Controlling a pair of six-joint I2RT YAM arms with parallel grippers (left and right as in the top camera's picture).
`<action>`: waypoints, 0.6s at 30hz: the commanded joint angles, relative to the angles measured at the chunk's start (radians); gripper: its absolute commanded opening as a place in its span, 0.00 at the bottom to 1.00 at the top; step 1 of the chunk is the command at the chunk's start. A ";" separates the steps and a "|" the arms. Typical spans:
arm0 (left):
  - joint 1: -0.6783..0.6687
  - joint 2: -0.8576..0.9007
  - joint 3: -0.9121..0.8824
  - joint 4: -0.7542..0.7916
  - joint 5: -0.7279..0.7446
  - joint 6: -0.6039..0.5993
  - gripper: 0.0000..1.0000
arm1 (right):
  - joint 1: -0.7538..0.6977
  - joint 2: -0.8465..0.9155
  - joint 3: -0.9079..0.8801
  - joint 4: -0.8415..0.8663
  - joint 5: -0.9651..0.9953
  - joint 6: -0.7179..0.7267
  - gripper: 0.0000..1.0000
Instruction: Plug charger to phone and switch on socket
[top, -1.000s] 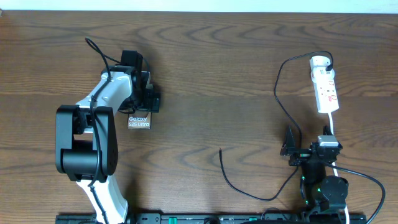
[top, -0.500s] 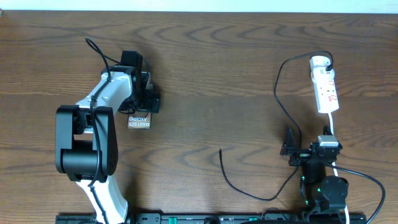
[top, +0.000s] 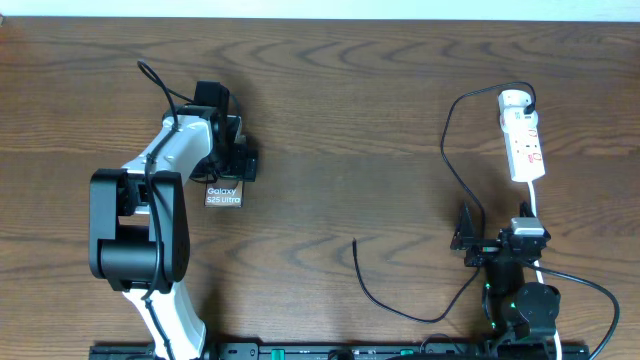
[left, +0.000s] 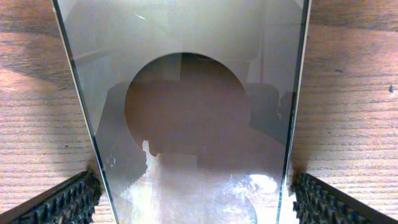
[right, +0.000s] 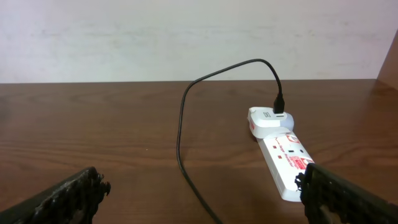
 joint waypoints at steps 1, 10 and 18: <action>0.000 0.032 -0.041 0.000 0.049 -0.004 0.96 | 0.007 -0.005 -0.001 -0.004 -0.001 -0.015 0.99; 0.000 0.032 -0.041 0.000 0.049 -0.004 0.91 | 0.007 -0.005 -0.001 -0.004 -0.001 -0.015 0.99; 0.000 0.032 -0.041 -0.004 0.049 -0.005 0.92 | 0.007 -0.005 -0.001 -0.004 -0.001 -0.015 0.99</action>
